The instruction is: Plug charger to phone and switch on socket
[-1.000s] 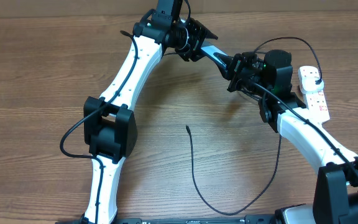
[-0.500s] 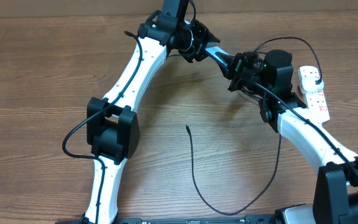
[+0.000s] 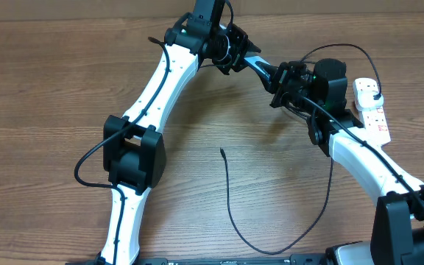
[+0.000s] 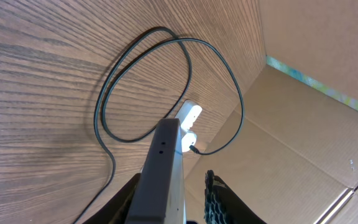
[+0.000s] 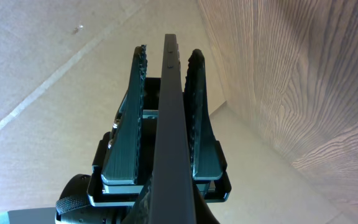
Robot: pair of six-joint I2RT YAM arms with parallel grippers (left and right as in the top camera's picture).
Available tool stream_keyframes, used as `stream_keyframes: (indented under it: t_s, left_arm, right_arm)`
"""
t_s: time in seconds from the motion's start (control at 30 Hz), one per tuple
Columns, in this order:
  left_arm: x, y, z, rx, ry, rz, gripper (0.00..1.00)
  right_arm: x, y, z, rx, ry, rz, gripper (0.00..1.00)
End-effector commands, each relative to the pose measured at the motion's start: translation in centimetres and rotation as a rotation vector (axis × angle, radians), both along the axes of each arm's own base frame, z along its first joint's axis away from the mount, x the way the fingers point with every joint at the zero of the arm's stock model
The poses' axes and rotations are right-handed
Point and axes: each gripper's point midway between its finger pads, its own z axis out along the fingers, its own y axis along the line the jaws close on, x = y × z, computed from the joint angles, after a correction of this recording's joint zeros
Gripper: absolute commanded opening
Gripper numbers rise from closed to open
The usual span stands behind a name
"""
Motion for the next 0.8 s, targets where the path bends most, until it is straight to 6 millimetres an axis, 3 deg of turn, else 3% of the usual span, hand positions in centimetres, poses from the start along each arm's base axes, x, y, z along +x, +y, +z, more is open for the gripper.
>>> stream_keyframes:
  t_s: [0.0, 0.23, 0.53, 0.77]
  left_arm:
    - [-0.20, -0.70, 1.13, -0.007, -0.024, -0.008, 0.31]
    - [-0.19, -0.70, 1.11, -0.006, -0.024, -0.008, 0.20]
    - [-0.19, -0.70, 1.11, -0.006, -0.024, -0.008, 0.17]
    - [-0.19, -0.69, 1.10, -0.005, -0.024, -0.007, 0.04]
  right_arm:
    - [-0.11, 0.69, 1.43, 0.022, -0.027, 0.030, 0.04]
    - [-0.12, 0.69, 1.42, 0.028, -0.020, 0.028, 0.04]
    - [-0.15, 0.72, 1.43, 0.031, -0.018, 0.029, 0.04]
    - [-0.14, 0.71, 1.43, 0.031, -0.018, 0.029, 0.04]
